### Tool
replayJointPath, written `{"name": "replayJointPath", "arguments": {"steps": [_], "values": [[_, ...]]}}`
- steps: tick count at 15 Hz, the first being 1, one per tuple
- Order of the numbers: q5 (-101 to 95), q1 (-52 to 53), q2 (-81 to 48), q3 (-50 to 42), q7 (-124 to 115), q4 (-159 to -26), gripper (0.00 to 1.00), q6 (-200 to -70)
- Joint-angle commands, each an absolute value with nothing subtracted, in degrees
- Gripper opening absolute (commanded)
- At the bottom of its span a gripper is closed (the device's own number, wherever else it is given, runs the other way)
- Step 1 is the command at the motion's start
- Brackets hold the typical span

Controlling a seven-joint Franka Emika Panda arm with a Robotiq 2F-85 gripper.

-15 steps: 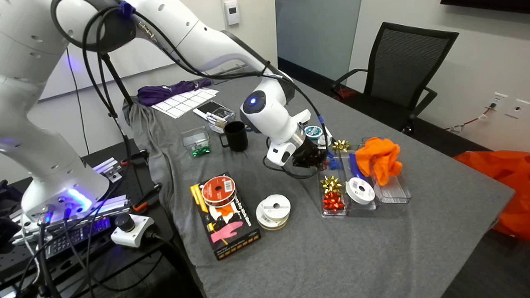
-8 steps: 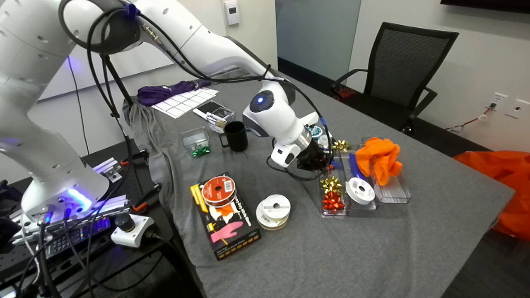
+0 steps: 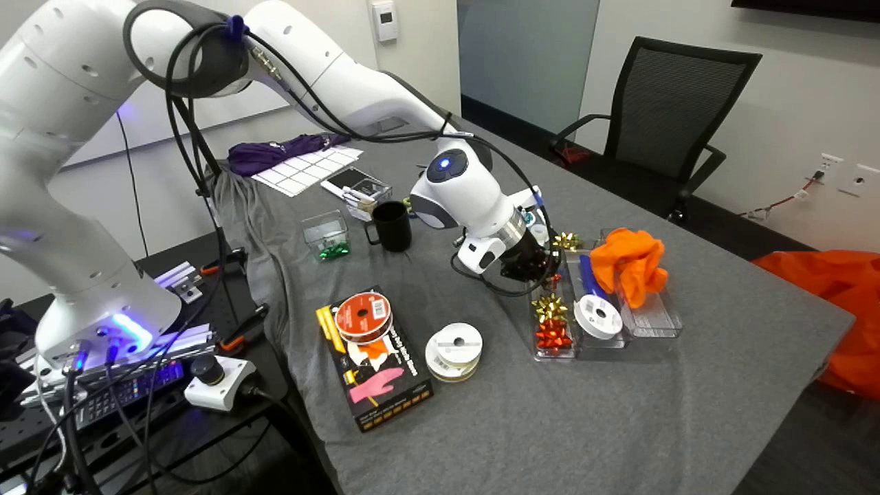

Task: Remove the green and red ribbons from the clear case and put them in the bottom compartment of the clear case on the front right

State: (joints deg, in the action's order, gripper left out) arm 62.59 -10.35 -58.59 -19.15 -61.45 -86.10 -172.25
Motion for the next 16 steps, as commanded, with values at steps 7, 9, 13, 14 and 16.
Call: {"name": "replayJointPath", "arguments": {"steps": [7, 9, 13, 14, 16], "values": [[57.67, -12.33, -59.58, -18.12, -65.31, -83.26, 0.69, -171.24], [56.45, -12.96, -59.33, -17.3, -64.84, -83.47, 0.83, -171.45], [55.05, -14.2, -58.23, -15.36, -63.25, -84.1, 0.99, -172.15], [55.06, -14.62, -57.7, -14.58, -62.48, -84.44, 1.0, -172.4], [55.24, -15.59, -56.95, -12.93, -60.84, -85.0, 1.0, -172.7]]}}
